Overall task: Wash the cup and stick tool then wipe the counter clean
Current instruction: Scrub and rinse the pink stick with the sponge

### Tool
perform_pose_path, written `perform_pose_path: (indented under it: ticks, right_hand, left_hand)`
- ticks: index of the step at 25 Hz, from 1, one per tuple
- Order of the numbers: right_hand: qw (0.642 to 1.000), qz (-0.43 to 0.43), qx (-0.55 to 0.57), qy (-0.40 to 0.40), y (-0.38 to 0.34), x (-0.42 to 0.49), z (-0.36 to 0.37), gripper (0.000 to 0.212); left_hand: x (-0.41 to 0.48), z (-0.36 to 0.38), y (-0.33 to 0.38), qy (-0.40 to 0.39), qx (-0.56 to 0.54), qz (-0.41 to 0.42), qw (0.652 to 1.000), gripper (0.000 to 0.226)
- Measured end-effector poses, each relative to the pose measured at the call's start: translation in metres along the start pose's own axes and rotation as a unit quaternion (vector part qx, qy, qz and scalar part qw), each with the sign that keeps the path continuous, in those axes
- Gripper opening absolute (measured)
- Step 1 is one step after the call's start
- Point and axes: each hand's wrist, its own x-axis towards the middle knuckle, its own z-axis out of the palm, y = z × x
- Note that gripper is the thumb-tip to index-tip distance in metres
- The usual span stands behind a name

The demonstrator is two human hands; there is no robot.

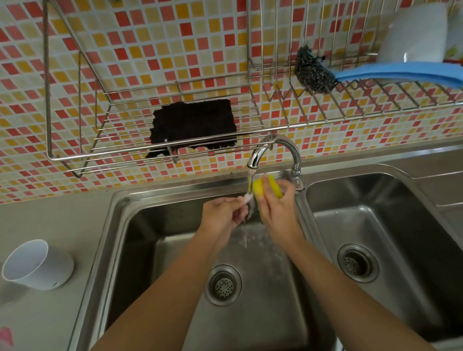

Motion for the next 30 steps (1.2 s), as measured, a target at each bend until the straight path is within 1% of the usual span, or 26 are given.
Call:
perform_pose_path:
  ticks: [1,4,7,10,13,14,16,17,19,21,23,26,29,30]
  right_hand:
    - [0.999,0.002,-0.026,0.018,-0.001,0.002,-0.001,0.051]
    - [0.994,-0.040,-0.099,-0.011,0.002,0.004,0.000,0.054]
    - [0.993,-0.022,-0.107,-0.039,-0.001,0.005,-0.004,0.050]
    - [0.987,-0.090,-0.116,-0.070,-0.003,0.005,-0.006,0.050]
    - [0.990,-0.060,-0.116,-0.058,0.003,0.008,-0.008,0.052]
    - [0.989,-0.072,-0.114,-0.058,0.005,0.008,-0.007,0.056]
    - [0.984,-0.104,-0.121,-0.083,0.009,0.004,-0.007,0.054]
    - [0.986,-0.090,-0.115,-0.082,0.010,0.003,-0.008,0.053]
    - [0.994,-0.048,-0.087,-0.052,0.013,0.001,-0.009,0.054]
    - [0.996,-0.040,-0.065,-0.038,0.011,0.000,-0.011,0.062]
    - [0.996,-0.057,-0.056,-0.031,0.008,0.000,-0.011,0.067]
    - [0.997,-0.063,-0.040,0.005,0.003,0.006,-0.010,0.060]
    - [0.992,-0.112,-0.058,-0.028,0.001,0.007,-0.011,0.057]
    - [0.991,-0.112,-0.060,-0.033,0.002,0.007,-0.012,0.059]
  left_hand:
    - [0.001,0.001,0.001,-0.003,-0.028,-0.017,0.999,0.012]
    - [0.002,0.002,0.003,-0.013,-0.088,-0.052,0.995,0.009]
    - [0.003,0.002,0.005,-0.021,-0.131,-0.104,0.986,0.011]
    - [0.004,-0.001,0.009,-0.028,-0.173,-0.133,0.976,0.015]
    - [0.004,-0.001,0.013,-0.050,-0.170,-0.157,0.972,0.015]
    - [0.005,-0.001,0.015,-0.055,-0.171,-0.159,0.971,0.015]
    - [0.005,0.000,0.018,-0.058,-0.171,-0.160,0.971,0.016]
    - [0.005,0.000,0.019,-0.057,-0.170,-0.161,0.971,0.016]
    - [0.006,0.002,0.020,-0.049,-0.174,-0.160,0.971,0.014]
    - [0.006,0.004,0.016,-0.042,-0.167,-0.159,0.972,0.013]
    - [0.004,0.007,0.011,-0.058,-0.152,-0.173,0.971,0.015]
    - [0.002,0.013,0.008,-0.082,-0.160,-0.191,0.965,0.017]
    - [0.005,0.013,0.010,-0.079,-0.178,-0.183,0.964,0.017]
    - [0.005,0.013,0.010,-0.081,-0.169,-0.182,0.965,0.017]
